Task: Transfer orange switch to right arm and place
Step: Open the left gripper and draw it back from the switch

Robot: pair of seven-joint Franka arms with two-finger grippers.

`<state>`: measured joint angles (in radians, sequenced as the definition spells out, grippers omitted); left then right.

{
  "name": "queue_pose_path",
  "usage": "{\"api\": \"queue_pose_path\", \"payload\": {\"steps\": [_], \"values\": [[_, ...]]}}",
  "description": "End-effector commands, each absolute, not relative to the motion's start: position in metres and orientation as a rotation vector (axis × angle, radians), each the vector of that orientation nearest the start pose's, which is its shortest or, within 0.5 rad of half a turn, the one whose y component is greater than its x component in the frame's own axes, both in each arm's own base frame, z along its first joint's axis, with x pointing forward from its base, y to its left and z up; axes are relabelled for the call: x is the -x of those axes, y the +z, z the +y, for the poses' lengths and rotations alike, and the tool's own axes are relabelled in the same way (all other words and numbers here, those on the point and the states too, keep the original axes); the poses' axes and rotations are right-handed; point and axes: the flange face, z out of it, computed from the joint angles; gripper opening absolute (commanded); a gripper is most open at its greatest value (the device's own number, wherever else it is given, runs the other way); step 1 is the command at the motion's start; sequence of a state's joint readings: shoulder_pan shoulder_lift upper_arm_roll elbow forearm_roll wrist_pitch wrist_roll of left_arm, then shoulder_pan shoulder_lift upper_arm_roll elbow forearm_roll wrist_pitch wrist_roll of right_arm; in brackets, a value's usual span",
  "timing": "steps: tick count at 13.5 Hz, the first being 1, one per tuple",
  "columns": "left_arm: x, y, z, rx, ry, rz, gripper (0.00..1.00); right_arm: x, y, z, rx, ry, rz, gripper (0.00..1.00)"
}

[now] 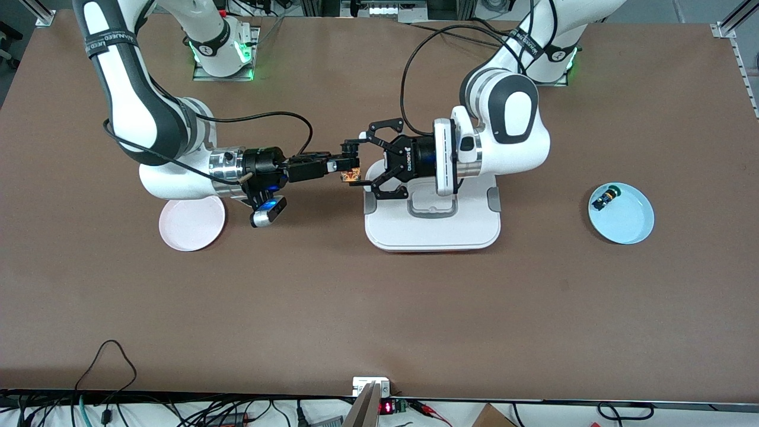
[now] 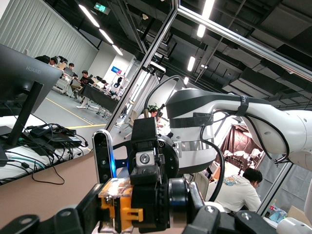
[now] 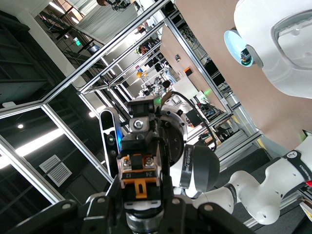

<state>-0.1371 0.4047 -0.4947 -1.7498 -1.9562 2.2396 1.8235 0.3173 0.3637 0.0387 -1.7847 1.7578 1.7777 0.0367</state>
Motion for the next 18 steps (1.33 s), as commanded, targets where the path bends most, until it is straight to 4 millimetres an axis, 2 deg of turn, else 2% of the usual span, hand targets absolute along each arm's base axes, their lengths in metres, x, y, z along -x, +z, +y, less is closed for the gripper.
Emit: {"api": "queue_pose_path", "payload": {"steps": [1, 3, 4, 6, 7, 9, 10, 11, 12, 14, 16, 18], "values": [[-0.56, 0.425, -0.401, -1.395, 0.979, -0.577, 1.0, -0.585, 0.417, 0.32, 1.463, 0.563, 0.412, 0.2], [-0.56, 0.429, -0.399, -1.389, 0.99, -0.557, 1.0, -0.585, 0.418, 0.319, 1.467, 0.526, 0.381, 0.18], [-0.563, 0.432, -0.392, -1.393, 1.006, -0.557, 1.0, -0.586, 0.417, 0.317, 1.47, 0.519, 0.378, 0.17], [-0.58, 0.435, -0.364, -1.415, 1.051, -0.548, 1.0, -0.589, 0.418, 0.311, 1.475, 0.502, 0.374, 0.17], [-0.592, 0.437, -0.341, -1.429, 1.081, -0.533, 1.0, -0.591, 0.418, 0.306, 1.482, 0.481, 0.362, 0.17], [-0.594, 0.436, -0.303, -1.465, 1.103, -0.505, 1.0, -0.595, 0.415, 0.291, 1.55, 0.44, 0.323, 0.15], [-0.6, 0.438, -0.275, -1.493, 1.137, -0.49, 1.0, -0.598, 0.415, 0.281, 1.575, 0.418, 0.307, 0.15], [-0.606, 0.438, -0.256, -1.518, 1.156, -0.512, 1.0, -0.6, 0.413, 0.273, 1.602, 0.405, 0.29, 0.14], [-0.614, 0.439, -0.229, -1.56, 1.185, -0.582, 1.0, -0.602, 0.41, 0.265, 1.641, 0.386, 0.268, 0.14], [-0.633, 0.439, -0.159, -1.664, 1.237, -0.707, 1.0, -0.604, 0.404, 0.246, 1.75, 0.346, 0.196, 0.14], [-0.649, 0.419, -0.082, -1.772, 1.277, -0.671, 1.0, -0.606, 0.398, 0.219, 1.865, 0.331, 0.145, 0.14], [-0.657, 0.417, -0.014, -1.86, 1.345, -0.614, 1.0, -0.603, 0.395, 0.2, 1.982, 0.328, 0.057, 0.15]]}}
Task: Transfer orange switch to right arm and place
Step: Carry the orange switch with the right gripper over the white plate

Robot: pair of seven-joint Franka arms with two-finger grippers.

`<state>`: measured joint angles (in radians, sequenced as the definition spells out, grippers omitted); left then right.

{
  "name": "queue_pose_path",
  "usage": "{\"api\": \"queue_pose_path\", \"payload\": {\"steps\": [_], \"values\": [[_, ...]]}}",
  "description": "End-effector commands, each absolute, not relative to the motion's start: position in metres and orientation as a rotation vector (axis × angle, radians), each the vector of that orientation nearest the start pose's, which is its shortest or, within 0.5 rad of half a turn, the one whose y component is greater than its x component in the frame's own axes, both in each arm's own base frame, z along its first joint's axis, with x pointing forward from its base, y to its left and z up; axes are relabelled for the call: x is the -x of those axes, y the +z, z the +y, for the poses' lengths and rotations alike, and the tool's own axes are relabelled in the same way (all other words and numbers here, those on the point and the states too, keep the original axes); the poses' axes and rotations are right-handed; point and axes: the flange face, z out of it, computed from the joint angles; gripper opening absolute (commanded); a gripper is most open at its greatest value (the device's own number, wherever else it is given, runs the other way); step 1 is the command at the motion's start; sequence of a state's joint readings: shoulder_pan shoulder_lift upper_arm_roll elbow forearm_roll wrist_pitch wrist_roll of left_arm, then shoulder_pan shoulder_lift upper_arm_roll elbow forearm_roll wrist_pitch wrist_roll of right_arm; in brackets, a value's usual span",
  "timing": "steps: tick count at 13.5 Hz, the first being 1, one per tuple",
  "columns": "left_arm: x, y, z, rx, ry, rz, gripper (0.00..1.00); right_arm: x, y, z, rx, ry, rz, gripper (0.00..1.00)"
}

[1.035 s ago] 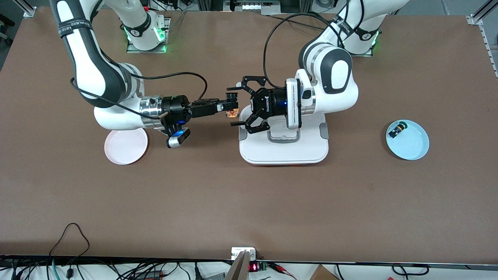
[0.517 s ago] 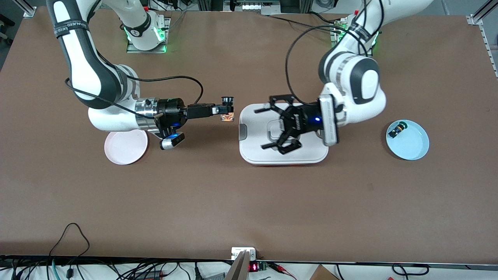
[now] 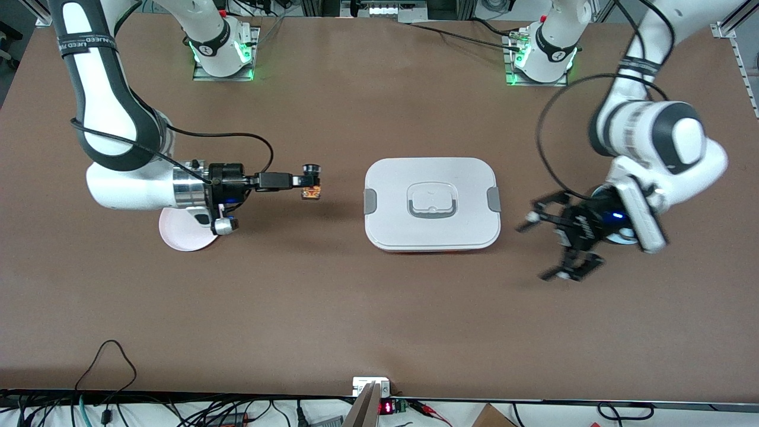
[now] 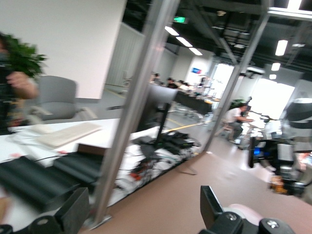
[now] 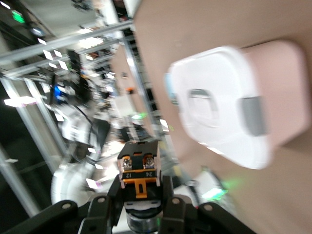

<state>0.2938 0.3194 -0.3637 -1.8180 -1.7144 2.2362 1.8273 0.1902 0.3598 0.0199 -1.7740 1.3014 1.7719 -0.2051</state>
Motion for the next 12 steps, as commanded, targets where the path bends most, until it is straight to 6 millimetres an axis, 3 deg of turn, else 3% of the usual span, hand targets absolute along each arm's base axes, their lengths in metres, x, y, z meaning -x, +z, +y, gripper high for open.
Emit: {"api": "queue_pose_path", "payload": {"steps": [1, 4, 7, 10, 12], "values": [[-0.657, 0.417, 0.006, -1.888, 1.361, -0.604, 1.0, -0.603, 0.392, 0.184, 2.06, 0.334, 0.022, 0.14], [-0.653, 0.416, 0.08, -2.03, 1.367, -0.67, 1.0, -0.602, 0.373, 0.136, 2.306, 0.331, -0.156, 0.14], [-0.657, 0.451, 0.119, -2.189, 1.268, -0.781, 1.0, -0.599, 0.358, 0.099, 2.541, 0.337, -0.515, 0.15], [-0.642, 0.496, 0.131, -2.367, 1.059, -0.83, 1.0, -0.601, 0.348, 0.061, 2.638, 0.344, -0.973, 0.15], [-0.629, 0.516, 0.136, -2.49, 0.895, -0.754, 1.0, -0.605, 0.339, 0.037, 2.648, 0.369, -1.362, 0.16]]}}
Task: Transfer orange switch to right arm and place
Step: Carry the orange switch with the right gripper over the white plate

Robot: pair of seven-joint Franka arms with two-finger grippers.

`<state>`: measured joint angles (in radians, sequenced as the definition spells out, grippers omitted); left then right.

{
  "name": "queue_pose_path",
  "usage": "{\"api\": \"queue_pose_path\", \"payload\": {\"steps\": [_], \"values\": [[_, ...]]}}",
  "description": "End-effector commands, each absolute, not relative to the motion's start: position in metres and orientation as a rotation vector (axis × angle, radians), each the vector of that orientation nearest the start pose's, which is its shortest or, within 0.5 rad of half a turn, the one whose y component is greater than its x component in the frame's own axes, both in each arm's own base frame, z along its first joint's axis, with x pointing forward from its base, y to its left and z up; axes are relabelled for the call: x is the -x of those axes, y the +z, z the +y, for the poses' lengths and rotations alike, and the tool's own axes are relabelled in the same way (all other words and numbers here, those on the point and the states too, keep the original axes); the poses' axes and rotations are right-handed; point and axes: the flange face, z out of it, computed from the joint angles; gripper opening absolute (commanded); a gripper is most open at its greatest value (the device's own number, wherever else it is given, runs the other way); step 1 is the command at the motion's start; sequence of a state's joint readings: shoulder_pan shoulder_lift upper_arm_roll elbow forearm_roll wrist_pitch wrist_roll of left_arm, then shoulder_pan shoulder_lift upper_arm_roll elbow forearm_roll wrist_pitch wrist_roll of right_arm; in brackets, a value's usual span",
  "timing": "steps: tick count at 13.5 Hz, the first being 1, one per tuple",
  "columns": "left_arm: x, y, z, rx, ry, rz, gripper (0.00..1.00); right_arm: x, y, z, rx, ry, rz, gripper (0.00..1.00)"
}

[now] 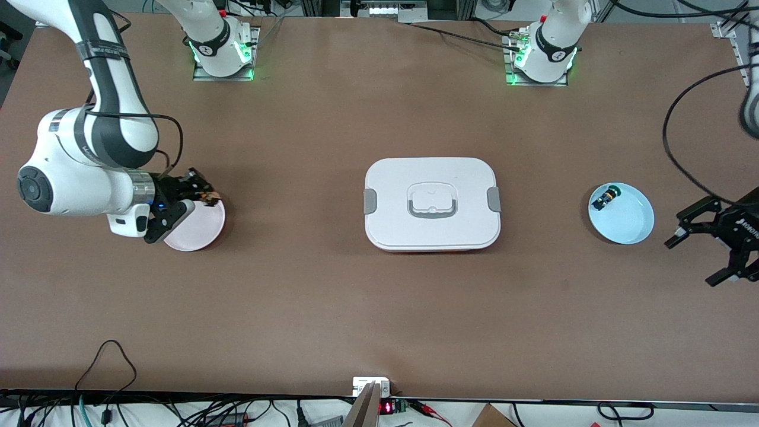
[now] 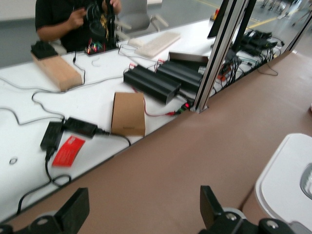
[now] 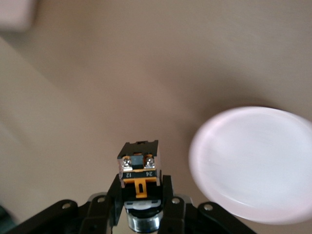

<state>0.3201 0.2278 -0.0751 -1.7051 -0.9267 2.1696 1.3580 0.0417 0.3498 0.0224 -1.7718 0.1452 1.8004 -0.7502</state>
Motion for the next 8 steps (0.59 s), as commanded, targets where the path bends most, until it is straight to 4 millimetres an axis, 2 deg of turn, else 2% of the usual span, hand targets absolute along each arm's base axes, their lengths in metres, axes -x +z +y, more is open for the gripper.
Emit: {"api": "queue_pose_path", "payload": {"steps": [1, 3, 4, 6, 8], "values": [[-0.623, 0.524, 0.13, 3.257, -1.057, 0.908, 1.0, -0.608, 0.336, 0.032, 2.604, 0.345, -1.549, 0.16], [-0.611, 0.552, 0.116, 3.247, -0.897, 0.839, 1.0, -0.607, 0.317, 0.01, 2.506, 0.276, -1.756, 0.16], [-0.604, 0.565, 0.105, 3.238, -0.808, 0.826, 1.0, -0.604, 0.307, 0.006, 2.463, 0.239, -1.832, 0.16], [-0.587, 0.584, 0.093, 3.268, -0.621, 0.644, 1.0, -0.598, 0.287, 0.006, 2.375, 0.158, -1.991, 0.16], [-0.579, 0.606, 0.066, 3.227, -0.415, 0.5, 1.0, -0.587, 0.267, 0.003, 2.347, 0.122, -2.044, 0.16]]}}
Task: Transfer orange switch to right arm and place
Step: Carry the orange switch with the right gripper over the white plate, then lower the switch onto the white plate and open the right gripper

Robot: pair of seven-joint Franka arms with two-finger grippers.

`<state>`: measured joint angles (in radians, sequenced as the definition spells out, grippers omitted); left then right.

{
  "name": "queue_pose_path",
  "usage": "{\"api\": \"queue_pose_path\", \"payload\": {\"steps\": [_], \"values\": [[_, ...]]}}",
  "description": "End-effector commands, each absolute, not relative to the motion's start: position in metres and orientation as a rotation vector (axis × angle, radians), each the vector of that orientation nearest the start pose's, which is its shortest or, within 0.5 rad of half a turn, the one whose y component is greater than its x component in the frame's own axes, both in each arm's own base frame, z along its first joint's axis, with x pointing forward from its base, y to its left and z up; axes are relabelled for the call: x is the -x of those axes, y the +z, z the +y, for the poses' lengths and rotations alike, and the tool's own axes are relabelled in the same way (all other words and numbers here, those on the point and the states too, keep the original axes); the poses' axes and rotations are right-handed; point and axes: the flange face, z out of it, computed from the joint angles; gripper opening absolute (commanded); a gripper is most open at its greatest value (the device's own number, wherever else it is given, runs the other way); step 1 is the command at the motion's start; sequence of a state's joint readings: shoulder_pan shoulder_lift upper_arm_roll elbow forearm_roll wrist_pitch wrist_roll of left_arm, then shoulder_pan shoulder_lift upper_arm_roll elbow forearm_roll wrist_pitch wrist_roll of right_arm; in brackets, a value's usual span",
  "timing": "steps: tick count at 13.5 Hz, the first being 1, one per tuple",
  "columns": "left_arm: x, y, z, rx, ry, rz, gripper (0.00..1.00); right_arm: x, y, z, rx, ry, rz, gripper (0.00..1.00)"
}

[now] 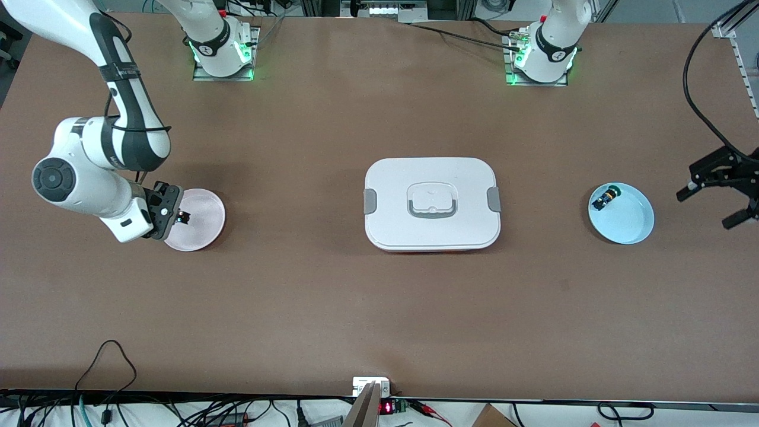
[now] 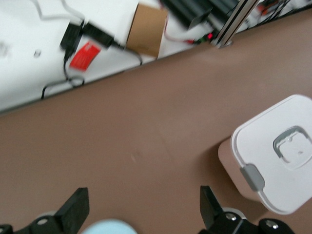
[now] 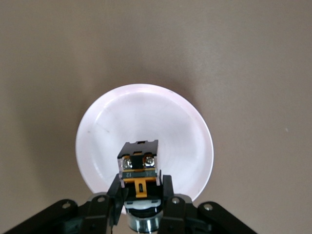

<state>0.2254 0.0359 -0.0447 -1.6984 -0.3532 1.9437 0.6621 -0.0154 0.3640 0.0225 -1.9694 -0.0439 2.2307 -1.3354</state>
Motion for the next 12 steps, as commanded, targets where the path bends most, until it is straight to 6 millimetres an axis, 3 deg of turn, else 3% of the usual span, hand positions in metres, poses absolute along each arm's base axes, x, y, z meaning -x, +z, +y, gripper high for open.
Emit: {"api": "queue_pose_path", "payload": {"steps": [1, 4, 8, 11, 12], "values": [[-0.574, 0.613, 0.059, 3.239, -0.309, 0.374, 1.0, -0.581, 0.257, 0.001, 2.347, 0.119, -2.044, 0.16], [-0.568, 0.627, 0.039, 3.145, -0.138, 0.115, 1.0, -0.566, 0.234, 0.003, 2.357, 0.069, -2.066, 0.17], [-0.563, 0.619, 0.036, 3.087, 0.003, -0.219, 1.0, -0.557, 0.208, 0.003, 2.339, 0.05, -2.098, 0.2], [-0.571, 0.621, 0.033, 3.085, 0.042, -0.277, 1.0, -0.556, 0.202, 0.002, 2.336, 0.058, -2.093, 0.23], [-0.575, 0.622, 0.033, 3.087, 0.04, -0.278, 1.0, -0.557, 0.205, 0.003, 2.341, 0.053, -2.088, 0.51]]}}
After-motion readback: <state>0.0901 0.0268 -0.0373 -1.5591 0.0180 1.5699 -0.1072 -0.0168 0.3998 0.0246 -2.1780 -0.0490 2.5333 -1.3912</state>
